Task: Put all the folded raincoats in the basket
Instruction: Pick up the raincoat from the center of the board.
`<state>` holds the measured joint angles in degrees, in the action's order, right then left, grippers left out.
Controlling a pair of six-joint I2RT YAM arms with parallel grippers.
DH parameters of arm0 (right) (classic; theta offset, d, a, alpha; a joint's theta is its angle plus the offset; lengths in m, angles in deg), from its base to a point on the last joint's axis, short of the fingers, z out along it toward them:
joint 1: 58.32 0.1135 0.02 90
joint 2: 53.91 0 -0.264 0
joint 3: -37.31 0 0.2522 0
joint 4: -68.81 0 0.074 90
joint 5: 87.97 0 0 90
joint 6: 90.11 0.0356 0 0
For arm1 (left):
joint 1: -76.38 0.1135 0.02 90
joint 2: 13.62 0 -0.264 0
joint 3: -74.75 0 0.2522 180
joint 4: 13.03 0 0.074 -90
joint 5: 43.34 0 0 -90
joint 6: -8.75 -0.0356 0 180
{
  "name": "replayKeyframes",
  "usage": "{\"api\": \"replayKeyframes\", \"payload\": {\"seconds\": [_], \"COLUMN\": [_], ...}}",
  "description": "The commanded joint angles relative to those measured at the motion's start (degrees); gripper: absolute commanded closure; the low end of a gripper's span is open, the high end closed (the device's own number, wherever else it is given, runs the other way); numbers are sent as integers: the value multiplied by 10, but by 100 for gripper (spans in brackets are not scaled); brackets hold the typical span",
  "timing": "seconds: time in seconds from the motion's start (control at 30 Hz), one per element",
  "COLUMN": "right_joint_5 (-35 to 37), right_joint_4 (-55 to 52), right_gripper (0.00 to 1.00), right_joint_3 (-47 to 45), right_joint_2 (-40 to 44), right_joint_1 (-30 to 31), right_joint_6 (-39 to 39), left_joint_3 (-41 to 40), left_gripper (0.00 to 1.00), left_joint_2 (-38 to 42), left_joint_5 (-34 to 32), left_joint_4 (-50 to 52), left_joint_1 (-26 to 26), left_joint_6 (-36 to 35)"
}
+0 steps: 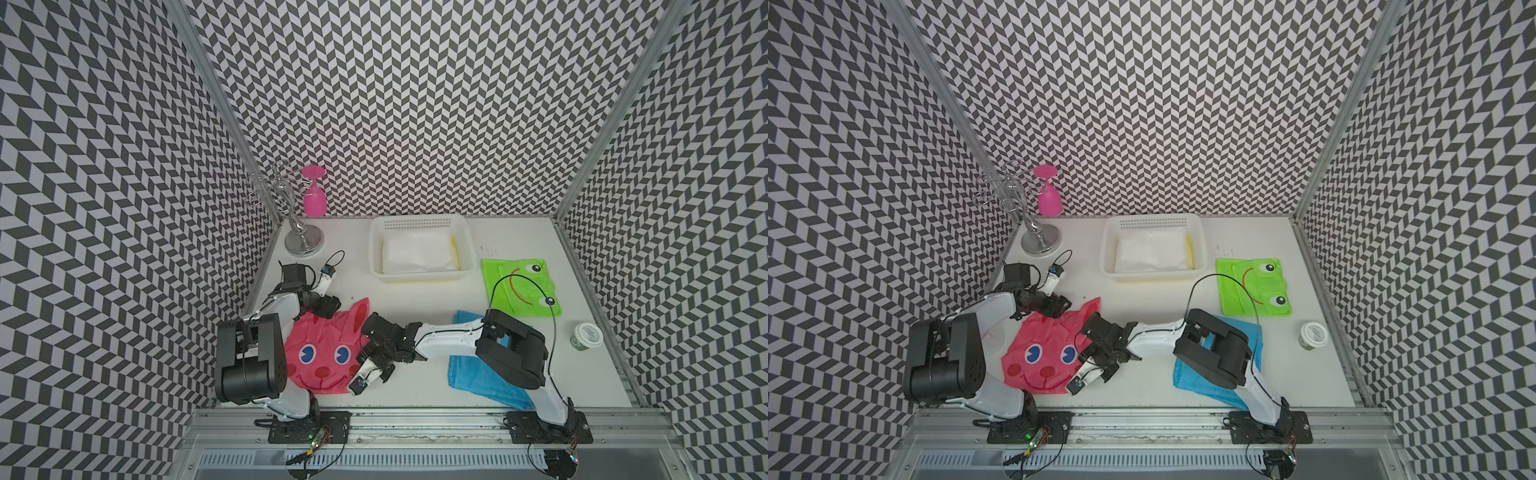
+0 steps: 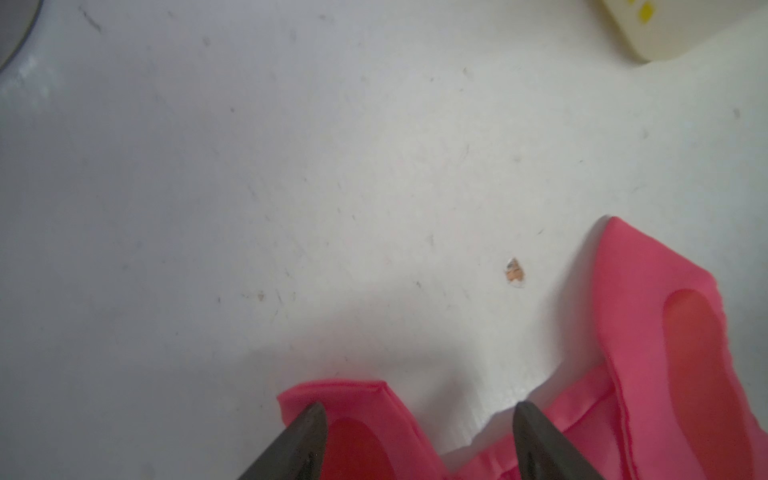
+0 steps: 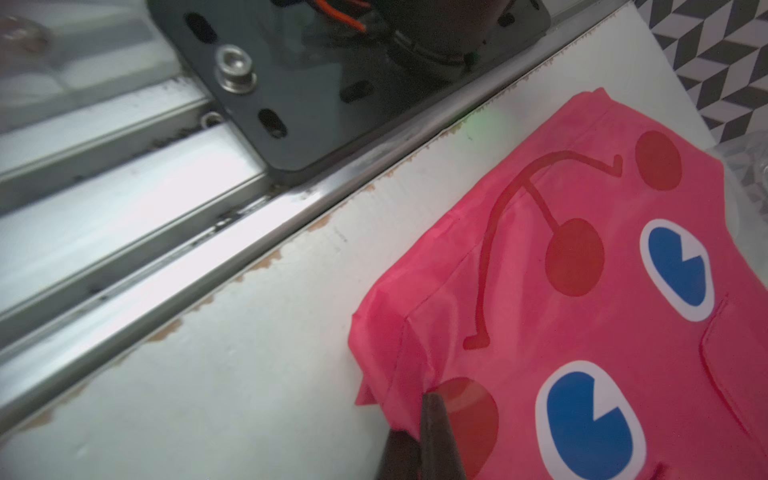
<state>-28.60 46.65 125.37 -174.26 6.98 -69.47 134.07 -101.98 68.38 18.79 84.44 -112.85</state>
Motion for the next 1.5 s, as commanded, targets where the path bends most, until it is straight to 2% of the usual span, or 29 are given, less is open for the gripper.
{"api": "replayKeyframes", "payload": {"seconds": [0.0,0.1,0.2,0.27,0.37,0.5,0.63,0.73,0.87,1.07,1.23,1.47], "right_joint_5": [-63,-104,-127,-137,-164,-198,-205,-201,-195,-183,-168,-152], "right_joint_4": [10,44,102,141,226,355,449,474,482,495,522,565], "right_gripper": [100,100,100,100,100,100,100,100,100,100,100,100], "right_joint_3": [-42,-64,-82,-89,-103,-109,-106,-98,-88,-80,-81,-75], "right_joint_2": [48,72,89,95,102,88,65,53,40,30,22,2], "right_joint_1": [-25,-50,-73,-83,-93,-107,-116,-118,-120,-126,-128,-133], "right_joint_6": [83,148,250,311,411,562,658,688,705,734,759,800], "left_joint_3": [24,42,57,75,97,79,-10,-66,-72,-33,29,26], "left_gripper": [25,24,24,23,19,24,22,17,14,7,7,4], "left_joint_2": [35,56,71,74,80,118,185,224,220,223,230,243], "left_joint_5": [67,118,176,228,303,315,292,286,279,278,268,194], "left_joint_4": [39,74,118,165,263,371,353,310,313,391,490,549], "left_joint_1": [-6,-1,27,60,105,125,126,126,126,132,136,137], "left_joint_6": [-41,-81,-148,-201,-325,-511,-624,-645,-650,-697,-712,-715]}}
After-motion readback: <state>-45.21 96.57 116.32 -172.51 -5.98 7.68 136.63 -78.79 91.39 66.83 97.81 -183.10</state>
